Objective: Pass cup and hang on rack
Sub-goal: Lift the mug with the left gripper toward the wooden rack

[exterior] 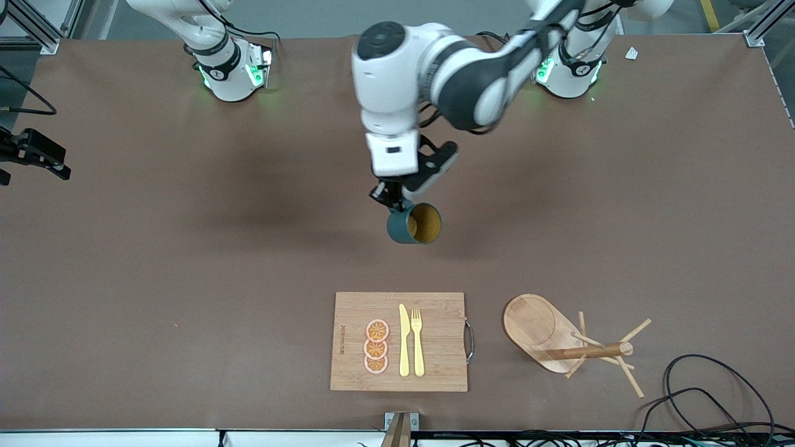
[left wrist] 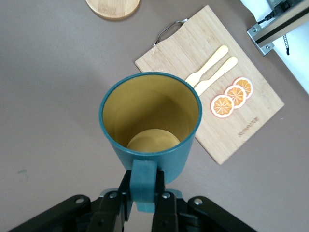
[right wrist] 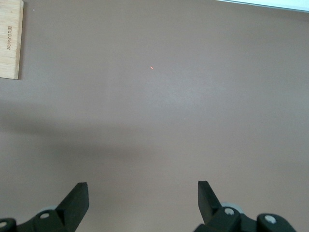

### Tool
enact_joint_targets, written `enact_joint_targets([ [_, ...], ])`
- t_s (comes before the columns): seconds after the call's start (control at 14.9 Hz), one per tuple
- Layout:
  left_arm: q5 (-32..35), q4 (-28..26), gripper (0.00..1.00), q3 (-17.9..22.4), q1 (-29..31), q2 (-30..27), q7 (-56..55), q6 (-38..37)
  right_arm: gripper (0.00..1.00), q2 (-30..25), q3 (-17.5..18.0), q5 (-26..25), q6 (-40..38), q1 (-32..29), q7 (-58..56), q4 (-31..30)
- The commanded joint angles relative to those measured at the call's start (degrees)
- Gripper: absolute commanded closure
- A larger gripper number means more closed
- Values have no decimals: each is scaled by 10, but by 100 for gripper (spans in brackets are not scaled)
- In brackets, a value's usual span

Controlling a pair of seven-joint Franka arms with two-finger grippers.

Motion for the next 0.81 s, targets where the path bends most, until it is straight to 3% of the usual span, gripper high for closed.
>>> enact_joint_targets([
  [0.0,-102,-13,100,-5,62,-22,62,24,0,6,5,7,-9,-8,-11,13],
  [0.4,-335,-13,100,-4,199,-30,223,54,0,6,5,7,-9,-8,-12,13],
  [0.74,-465,-15,100,-1,284,-17,334,55,0,6,5,7,-8,-8,-12,13],
])
